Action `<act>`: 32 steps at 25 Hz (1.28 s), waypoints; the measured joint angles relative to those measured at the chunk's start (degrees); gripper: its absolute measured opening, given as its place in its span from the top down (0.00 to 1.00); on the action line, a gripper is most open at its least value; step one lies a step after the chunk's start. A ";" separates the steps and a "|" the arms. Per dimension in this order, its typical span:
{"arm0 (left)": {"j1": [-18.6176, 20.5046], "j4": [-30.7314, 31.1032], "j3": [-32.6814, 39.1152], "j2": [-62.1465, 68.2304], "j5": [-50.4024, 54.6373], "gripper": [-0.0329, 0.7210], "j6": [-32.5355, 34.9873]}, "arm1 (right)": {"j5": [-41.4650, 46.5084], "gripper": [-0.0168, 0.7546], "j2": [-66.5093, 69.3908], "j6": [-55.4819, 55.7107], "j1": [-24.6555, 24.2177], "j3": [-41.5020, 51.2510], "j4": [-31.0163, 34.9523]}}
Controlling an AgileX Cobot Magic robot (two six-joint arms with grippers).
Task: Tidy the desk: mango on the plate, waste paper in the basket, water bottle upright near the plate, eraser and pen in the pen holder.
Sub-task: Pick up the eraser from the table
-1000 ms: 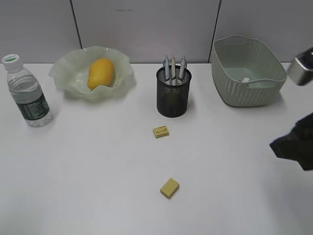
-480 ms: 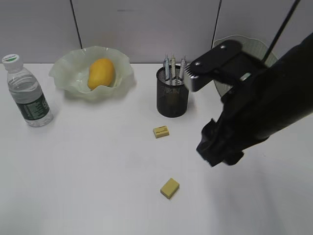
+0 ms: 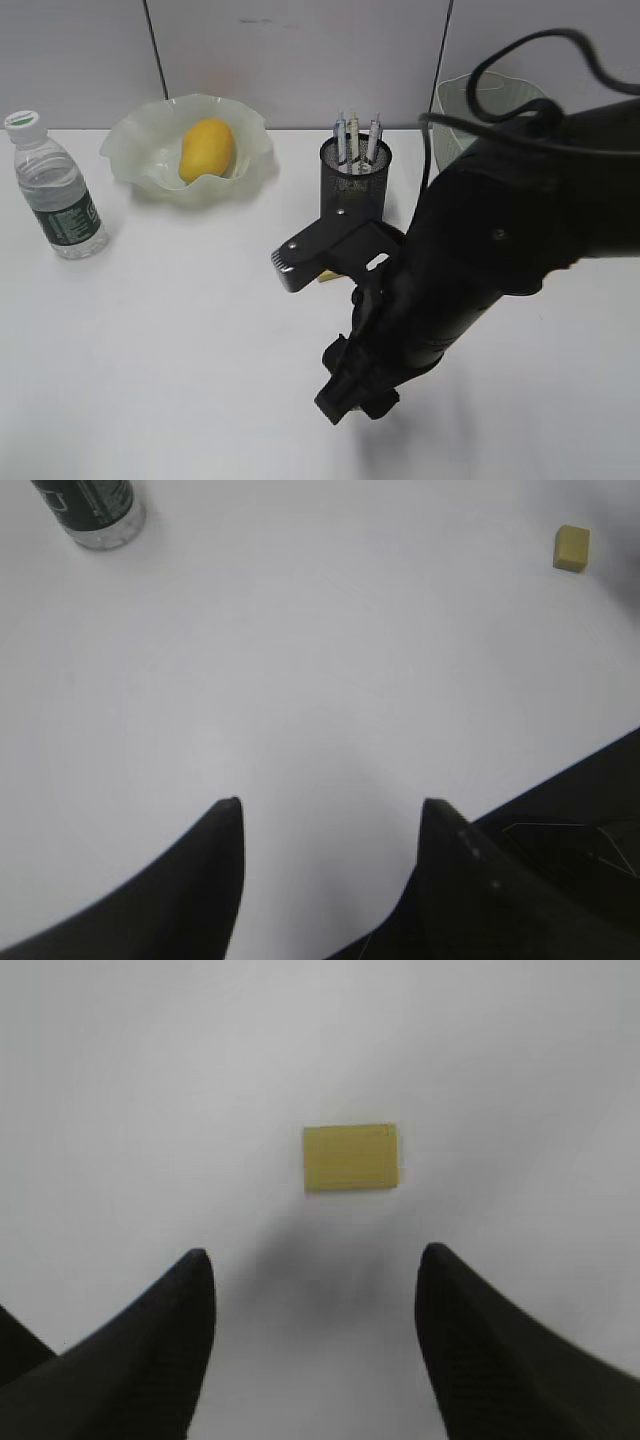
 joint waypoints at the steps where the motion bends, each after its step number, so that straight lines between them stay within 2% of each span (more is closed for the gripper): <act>1: 0.00 0.00 0.00 0.00 0.00 0.39 0.00 | 0.30 0.32 1.57 0.08 0.00 -0.91 -0.61; 7: 0.00 0.00 0.00 0.00 0.00 0.39 0.00 | 2.21 0.20 9.16 1.19 0.00 -6.58 -0.61; 17: 0.00 0.00 0.00 0.00 0.00 0.39 0.00 | 8.82 0.19 16.79 1.79 0.00 -13.27 -2.14; 26: 0.00 0.00 0.00 0.00 0.00 0.39 0.00 | 9.13 0.22 18.41 -0.67 0.00 -13.42 -2.28; 32: 0.00 0.00 0.00 0.00 0.00 0.39 0.00 | 8.59 0.35 18.41 -0.81 0.00 -13.42 -2.28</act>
